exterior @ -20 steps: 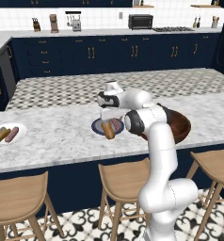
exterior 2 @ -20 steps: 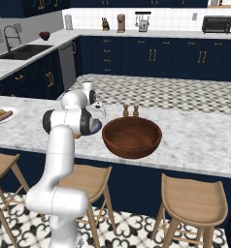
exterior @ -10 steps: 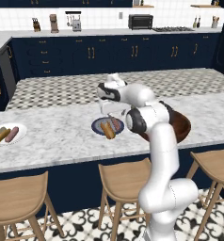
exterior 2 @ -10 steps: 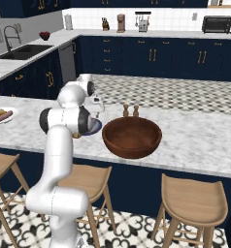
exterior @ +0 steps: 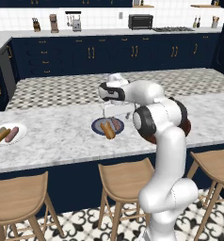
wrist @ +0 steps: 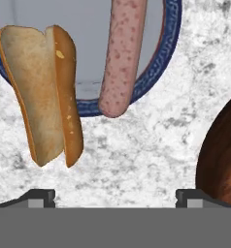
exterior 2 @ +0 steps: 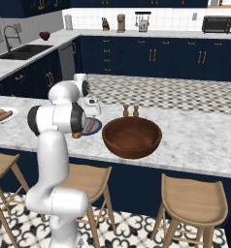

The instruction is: Place one bun and one sausage from the bowl on each plate.

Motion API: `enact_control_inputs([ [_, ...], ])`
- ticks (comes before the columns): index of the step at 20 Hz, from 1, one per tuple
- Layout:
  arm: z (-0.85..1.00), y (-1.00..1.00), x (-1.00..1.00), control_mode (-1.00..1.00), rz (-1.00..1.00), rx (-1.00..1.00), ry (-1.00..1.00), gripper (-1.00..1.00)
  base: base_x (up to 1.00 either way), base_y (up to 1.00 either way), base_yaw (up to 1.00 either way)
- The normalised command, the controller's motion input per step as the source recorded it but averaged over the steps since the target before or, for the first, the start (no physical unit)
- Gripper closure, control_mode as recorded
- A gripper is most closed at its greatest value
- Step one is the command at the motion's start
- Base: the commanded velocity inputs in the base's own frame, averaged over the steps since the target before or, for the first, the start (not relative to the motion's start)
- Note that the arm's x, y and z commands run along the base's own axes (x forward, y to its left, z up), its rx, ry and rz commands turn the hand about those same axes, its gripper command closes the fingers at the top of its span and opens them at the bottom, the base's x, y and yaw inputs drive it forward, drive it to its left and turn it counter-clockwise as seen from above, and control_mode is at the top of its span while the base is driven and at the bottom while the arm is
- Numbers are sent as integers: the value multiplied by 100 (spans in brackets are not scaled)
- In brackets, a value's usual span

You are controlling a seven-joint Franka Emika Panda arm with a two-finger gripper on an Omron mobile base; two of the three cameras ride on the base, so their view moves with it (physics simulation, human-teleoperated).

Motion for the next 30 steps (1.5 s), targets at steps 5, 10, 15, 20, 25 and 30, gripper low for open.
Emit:
enact_control_inputs([
  [5,16,0,-100,-100,0,0,-21,-100,0,0,0],
  [10,20,0,-100,-100,0,0,-32,-100,0,0,0],
  [15,48,0,-97,-100,0,0,-26,-100,0,0,0],
  [20,69,1,-71,-100,0,0,-13,-100,0,0,0],
  [25,6,30,-25,-100,0,0,-3,-100,0,0,0],
  [30,-34,40,28,-100,1,0,9,-100,0,0,0],
])
